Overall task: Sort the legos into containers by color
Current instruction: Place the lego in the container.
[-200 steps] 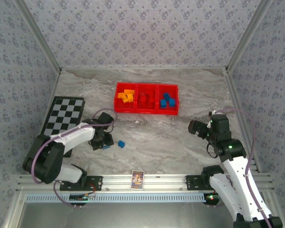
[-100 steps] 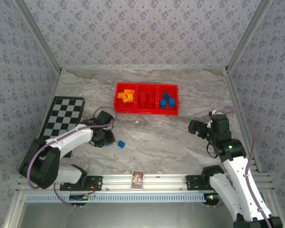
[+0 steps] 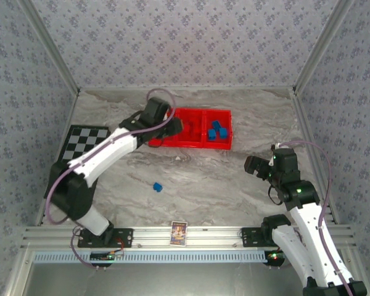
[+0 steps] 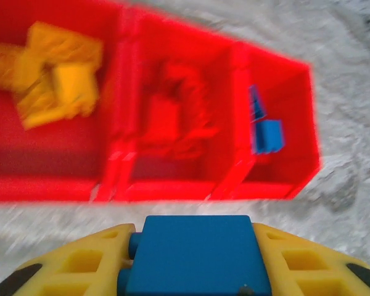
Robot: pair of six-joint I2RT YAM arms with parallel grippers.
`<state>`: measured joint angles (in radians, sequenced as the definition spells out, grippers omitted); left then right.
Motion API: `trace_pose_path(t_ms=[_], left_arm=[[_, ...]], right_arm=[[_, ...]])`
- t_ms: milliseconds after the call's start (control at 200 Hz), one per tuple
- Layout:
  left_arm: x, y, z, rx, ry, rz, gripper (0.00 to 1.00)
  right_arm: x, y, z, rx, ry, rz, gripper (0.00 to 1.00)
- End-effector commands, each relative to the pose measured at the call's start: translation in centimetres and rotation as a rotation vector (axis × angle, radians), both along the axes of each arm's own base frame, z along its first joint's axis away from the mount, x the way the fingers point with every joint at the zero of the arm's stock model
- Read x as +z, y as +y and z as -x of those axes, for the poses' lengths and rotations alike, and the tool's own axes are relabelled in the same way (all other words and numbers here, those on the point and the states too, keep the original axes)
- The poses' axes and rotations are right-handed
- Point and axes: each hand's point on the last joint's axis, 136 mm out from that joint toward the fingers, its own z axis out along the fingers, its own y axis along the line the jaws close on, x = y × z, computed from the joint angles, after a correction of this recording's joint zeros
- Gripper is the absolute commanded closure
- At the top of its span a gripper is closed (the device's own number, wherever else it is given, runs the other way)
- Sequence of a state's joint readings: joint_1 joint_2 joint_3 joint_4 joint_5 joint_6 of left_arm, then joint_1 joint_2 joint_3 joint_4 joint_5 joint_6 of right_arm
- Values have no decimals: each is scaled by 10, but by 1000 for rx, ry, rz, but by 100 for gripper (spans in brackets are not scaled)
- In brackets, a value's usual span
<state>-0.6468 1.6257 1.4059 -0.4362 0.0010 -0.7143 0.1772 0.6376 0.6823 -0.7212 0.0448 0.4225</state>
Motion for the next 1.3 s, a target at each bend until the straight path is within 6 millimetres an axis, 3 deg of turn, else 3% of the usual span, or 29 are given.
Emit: trace_pose_path(t_ms=[0, 145, 320, 535, 780, 865, 1059, 1294], left_arm=[[10, -45, -22, -93, -65, 6, 87], [-6, -96, -47, -175, -49, 47, 87], [-39, -147, -60, -253, -22, 16, 88], [-66, -183, -65, -288, 8, 10, 88], [-80, -186, -64, -296, 46, -19, 78], [-75, -187, -61, -308, 39, -20, 68], [-46, -190, -51, -365, -19, -32, 40], [-9, -178, -43, -413, -105, -90, 22]], right_arm=[[-2, -3, 1, -19, 7, 4, 0], [0, -5, 2, -26, 5, 12, 0], [-3, -7, 1, -34, 9, 19, 1], [-3, -8, 1, -36, 9, 19, 0], [-3, -8, -1, -41, 8, 14, 0], [-4, -9, -2, -43, 8, 12, 0], [-5, -10, -2, -48, 16, 7, 0], [-6, -10, -2, -50, 18, 7, 0]])
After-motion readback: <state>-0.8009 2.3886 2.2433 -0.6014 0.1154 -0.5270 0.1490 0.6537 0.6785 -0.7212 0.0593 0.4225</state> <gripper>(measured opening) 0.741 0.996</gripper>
